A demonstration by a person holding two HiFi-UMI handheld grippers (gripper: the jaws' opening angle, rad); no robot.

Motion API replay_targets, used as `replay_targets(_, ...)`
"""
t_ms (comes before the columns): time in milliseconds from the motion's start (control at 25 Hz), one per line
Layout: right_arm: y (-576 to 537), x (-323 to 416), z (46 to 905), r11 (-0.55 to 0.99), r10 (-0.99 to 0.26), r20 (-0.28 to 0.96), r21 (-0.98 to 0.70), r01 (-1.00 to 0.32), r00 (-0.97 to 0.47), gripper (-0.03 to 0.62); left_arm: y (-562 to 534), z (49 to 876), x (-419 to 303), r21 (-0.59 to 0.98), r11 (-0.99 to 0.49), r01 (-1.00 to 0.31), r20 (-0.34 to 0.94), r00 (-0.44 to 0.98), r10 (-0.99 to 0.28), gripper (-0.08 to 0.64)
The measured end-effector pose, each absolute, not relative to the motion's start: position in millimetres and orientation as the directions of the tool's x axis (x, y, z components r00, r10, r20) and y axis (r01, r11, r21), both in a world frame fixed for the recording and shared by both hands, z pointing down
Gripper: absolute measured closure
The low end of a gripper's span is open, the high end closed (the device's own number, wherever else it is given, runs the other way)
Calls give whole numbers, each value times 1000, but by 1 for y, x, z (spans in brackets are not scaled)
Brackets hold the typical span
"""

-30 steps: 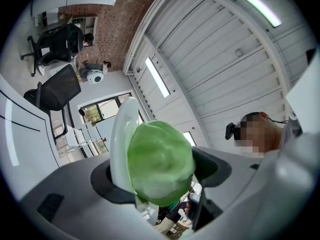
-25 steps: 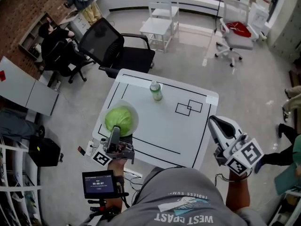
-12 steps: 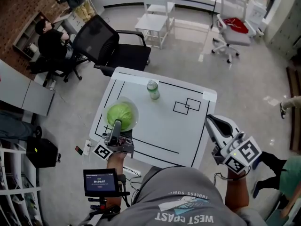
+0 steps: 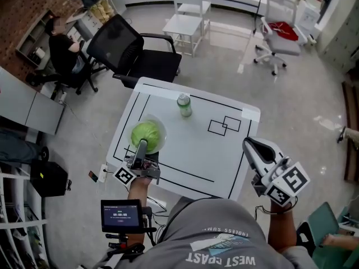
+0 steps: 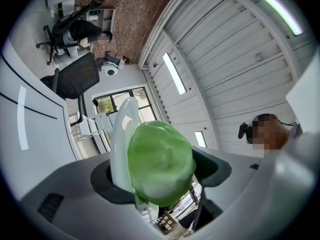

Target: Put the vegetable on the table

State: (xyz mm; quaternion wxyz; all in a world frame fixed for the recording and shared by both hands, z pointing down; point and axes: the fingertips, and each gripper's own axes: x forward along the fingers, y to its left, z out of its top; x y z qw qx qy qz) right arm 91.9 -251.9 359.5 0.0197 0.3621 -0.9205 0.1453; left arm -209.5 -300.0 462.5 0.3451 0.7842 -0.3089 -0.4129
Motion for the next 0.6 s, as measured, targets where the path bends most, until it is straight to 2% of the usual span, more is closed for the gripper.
replay_targets(600,-248,77,385,694,-628,202,-290,-659,-751,583,-297,502,-225,846,-499,-190,-391,417,-821,216)
